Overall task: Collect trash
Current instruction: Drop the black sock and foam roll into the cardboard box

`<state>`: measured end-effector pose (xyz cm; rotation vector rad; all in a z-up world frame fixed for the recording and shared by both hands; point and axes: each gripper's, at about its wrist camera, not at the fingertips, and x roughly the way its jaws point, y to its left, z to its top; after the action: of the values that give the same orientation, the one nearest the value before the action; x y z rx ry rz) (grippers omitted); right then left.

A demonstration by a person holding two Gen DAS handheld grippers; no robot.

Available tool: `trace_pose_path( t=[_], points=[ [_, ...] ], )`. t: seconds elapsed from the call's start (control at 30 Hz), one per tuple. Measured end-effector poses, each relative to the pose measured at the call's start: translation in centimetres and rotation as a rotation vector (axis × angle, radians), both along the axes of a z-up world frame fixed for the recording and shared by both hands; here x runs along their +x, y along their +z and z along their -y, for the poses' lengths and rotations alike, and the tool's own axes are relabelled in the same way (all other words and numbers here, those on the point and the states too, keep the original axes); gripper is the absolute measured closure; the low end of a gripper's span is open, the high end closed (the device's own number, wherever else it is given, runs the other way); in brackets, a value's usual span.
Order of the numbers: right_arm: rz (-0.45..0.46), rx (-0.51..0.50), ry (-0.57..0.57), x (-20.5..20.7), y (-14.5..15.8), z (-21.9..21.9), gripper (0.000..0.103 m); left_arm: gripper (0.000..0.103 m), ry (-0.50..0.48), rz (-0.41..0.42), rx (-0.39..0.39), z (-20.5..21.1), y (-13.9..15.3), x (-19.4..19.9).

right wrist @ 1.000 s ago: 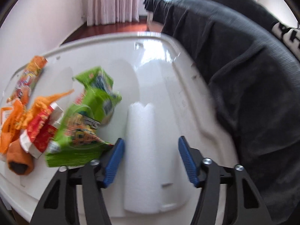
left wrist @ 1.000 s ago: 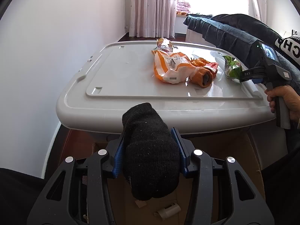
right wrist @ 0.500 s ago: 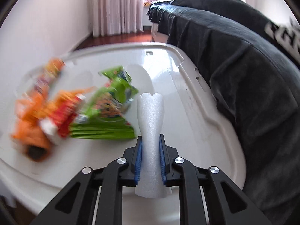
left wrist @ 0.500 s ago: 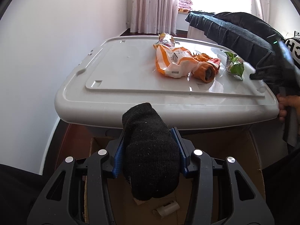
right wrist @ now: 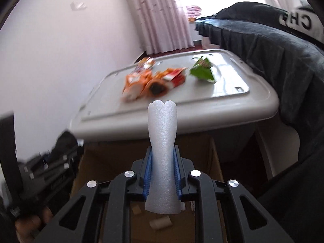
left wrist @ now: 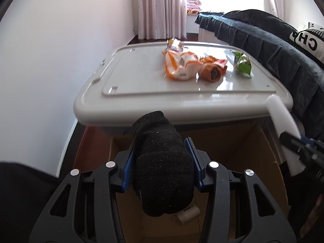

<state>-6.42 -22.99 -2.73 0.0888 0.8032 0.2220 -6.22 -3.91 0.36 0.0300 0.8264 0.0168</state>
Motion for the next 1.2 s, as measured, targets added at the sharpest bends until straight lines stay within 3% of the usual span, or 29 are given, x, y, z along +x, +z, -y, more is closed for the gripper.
trace_pose_path(
  t=[0.13,0.37,0.93,1.0,1.07,1.1,1.2],
  points=[
    [-0.040,-0.053,0.051,-0.7,-1.8,-1.1,0.083,0.058,0.016,-0.088,-0.029,-0.9,-2.1,-0.4],
    [-0.092,-0.054,0.015,0.7,-3.2,-0.3,0.083,0.058,0.049,-0.190,-0.070,-1.7,-4.8,0.9],
    [-0.101,-0.067,0.004,1.1,-3.4,-0.4,0.080,0.057,0.032,-0.196,-0.057,-1.3,-5.2,1.0],
    [-0.119,-0.073,0.001,1.3,-3.7,-0.4,0.074,0.049,0.033,-0.201,-0.070,-1.3,-5.3,1.0],
    [-0.137,-0.085,-0.021,1.6,-4.0,-0.3,0.052,0.022,0.037,-0.228,-0.088,-1.3,-5.7,1.3],
    [-0.133,-0.079,-0.030,1.7,-3.9,-0.1,0.045,0.019,0.044,-0.237,-0.083,-1.3,-5.9,1.4],
    [-0.124,-0.055,-0.057,1.6,-3.7,0.6,0.046,0.018,0.043,-0.251,-0.065,-1.1,-6.2,1.5]
  ],
)
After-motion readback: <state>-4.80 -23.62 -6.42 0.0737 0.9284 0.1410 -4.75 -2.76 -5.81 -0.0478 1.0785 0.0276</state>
